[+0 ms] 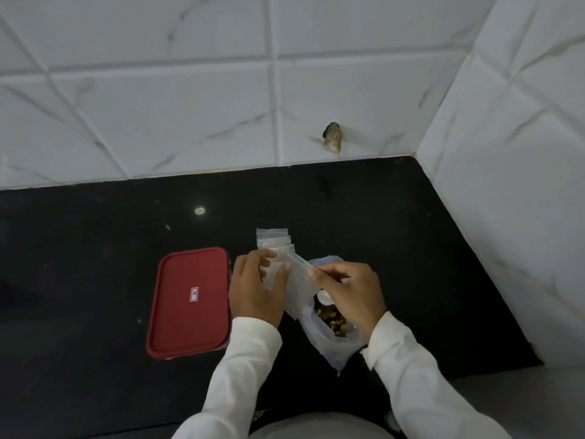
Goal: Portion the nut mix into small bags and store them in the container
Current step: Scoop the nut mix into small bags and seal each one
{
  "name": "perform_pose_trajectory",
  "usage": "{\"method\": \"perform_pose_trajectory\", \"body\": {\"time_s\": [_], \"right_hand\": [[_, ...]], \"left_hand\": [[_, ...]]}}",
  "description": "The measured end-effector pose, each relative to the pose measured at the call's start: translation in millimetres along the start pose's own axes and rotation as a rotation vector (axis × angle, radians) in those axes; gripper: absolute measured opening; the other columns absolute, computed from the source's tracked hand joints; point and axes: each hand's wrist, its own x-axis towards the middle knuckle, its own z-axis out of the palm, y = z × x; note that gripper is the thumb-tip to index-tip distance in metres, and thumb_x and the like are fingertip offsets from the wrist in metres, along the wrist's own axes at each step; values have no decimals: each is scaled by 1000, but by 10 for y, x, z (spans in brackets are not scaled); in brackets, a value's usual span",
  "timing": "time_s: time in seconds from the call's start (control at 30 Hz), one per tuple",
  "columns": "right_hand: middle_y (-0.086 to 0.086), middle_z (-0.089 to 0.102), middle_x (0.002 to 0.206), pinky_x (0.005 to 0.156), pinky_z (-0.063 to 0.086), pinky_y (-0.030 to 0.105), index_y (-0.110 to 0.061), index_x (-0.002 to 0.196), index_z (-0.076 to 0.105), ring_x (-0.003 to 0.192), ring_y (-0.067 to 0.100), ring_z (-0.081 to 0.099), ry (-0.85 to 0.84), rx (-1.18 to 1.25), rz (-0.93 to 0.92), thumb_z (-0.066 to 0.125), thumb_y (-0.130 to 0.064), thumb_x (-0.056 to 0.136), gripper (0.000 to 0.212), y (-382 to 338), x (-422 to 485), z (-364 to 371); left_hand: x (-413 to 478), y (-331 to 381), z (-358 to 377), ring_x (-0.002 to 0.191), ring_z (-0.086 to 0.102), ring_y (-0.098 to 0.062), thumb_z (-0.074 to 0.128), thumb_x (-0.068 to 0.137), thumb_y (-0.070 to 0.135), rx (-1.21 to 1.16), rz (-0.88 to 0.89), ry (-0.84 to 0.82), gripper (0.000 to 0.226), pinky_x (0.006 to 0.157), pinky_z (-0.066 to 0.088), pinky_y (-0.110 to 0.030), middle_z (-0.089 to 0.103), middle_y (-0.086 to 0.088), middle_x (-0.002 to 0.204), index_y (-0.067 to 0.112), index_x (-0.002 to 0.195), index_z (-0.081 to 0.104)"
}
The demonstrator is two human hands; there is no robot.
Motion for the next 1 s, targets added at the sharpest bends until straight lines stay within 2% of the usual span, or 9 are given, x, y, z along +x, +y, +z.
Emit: {"method": "perform_pose_trajectory", "body": {"time_s": [0.07, 0.2, 0.33, 0.47, 0.57, 0.8, 1.0], "right_hand": [[-10, 72, 87, 72, 52, 12, -22, 87, 76, 81, 0, 67, 34, -26, -13, 72, -33, 84, 12, 11, -13, 118], [-14, 71, 77, 70, 53, 16, -22, 84, 76, 75, -1, 67, 18, -2, 19, 74, -33, 82, 11, 13, -70, 330], [-16, 71, 81, 75, 52, 14, -26, 85, 73, 81, -3, 66, -51, -8, 27, 74, -33, 81, 8, 29, -86, 385], [-13, 73, 86, 83, 56, 28, -28, 88, 75, 85, 2, 68, -83, 3, 60, 73, -36, 82, 10, 48, -126, 418], [-11, 74, 86, 85, 57, 33, -27, 89, 75, 83, 3, 69, -70, 2, 90, 74, -32, 82, 9, 58, -141, 431], [-11, 73, 85, 85, 55, 27, -24, 86, 75, 83, 0, 68, -112, -28, 102, 74, -33, 81, 11, 61, -179, 439], [-10, 74, 82, 82, 54, 22, -20, 85, 75, 79, 1, 68, -157, -41, 83, 73, -26, 83, 7, 57, -214, 457]], "left_hand": [[-58, -37, -25, 76, 61, -2, 72, 84, 35, -56, -29, -4, 16, 68, 52, -19, 62, 13, 86, 31, 93, 59], [-172, -60, -45, 73, 70, -5, 71, 85, 38, -328, -212, -142, 13, 69, 57, -23, 73, 8, 76, 25, 83, 68], [-229, -95, -65, 71, 72, -10, 74, 84, 27, -499, -328, -114, 12, 60, 55, -17, 74, 1, 77, 16, 84, 70], [-245, -181, -74, 74, 74, -17, 76, 83, 19, -541, -343, -112, 10, 66, 60, -27, 75, -3, 77, 11, 85, 72], [-260, -210, -79, 76, 74, -19, 77, 82, 15, -552, -365, -139, 7, 72, 61, -35, 75, -4, 79, 11, 87, 73], [-283, -203, -113, 78, 74, -17, 74, 85, 13, -573, -394, -154, 6, 77, 62, -38, 76, -2, 81, 19, 86, 73], [-293, -220, -114, 80, 73, -15, 73, 86, 19, -489, -314, -194, 4, 79, 61, -39, 75, 4, 80, 23, 85, 74]]}}
